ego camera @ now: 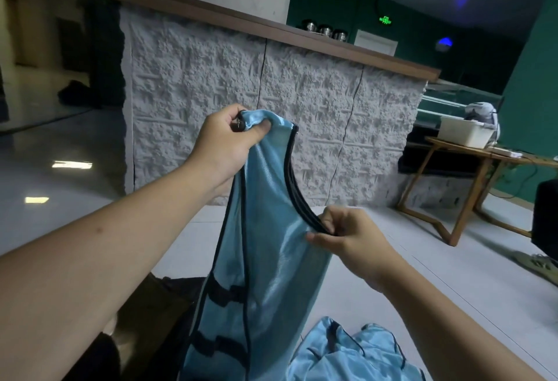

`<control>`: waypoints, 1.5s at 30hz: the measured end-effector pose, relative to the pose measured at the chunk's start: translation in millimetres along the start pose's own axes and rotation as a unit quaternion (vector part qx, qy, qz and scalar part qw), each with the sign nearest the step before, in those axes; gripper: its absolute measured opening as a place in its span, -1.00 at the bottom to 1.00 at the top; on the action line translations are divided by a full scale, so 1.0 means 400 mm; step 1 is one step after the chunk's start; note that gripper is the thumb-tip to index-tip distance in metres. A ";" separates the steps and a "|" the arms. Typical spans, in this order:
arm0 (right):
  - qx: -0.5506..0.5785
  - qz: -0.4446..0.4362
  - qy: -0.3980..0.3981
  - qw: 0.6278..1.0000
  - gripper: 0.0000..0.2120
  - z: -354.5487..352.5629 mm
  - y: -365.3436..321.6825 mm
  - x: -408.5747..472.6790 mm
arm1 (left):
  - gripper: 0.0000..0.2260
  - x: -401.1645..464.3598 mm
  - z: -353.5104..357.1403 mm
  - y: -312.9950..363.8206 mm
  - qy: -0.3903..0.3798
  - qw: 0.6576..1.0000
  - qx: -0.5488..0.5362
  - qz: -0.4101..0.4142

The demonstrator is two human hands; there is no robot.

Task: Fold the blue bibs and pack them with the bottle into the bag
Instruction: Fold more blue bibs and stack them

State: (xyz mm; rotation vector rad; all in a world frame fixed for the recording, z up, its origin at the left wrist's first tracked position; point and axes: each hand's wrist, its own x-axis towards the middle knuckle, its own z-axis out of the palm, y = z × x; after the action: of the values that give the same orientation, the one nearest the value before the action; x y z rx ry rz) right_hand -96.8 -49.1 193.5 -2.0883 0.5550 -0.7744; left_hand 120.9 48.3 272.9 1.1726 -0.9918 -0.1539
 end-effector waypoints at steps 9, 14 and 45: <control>0.249 0.123 -0.021 0.960 -0.59 -0.030 0.025 0.002 | -0.78 0.017 -0.015 -0.034 0.003 0.998 0.060 0.019; 0.242 0.187 -0.086 0.948 -0.77 -0.037 0.044 -0.020 | -0.74 0.009 -0.003 -0.045 -0.044 0.996 0.074 0.022; 0.355 0.266 0.182 0.878 -0.55 -0.085 0.084 0.031 | -0.10 -0.159 0.041 -0.194 -0.388 0.814 -0.254 -0.350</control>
State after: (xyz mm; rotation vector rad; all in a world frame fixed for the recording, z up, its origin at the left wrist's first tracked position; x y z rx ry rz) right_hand -115.3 -94.3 186.1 -1.0430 0.8455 -0.8697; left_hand 100.5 40.2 173.6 0.9099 -1.0547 -1.5031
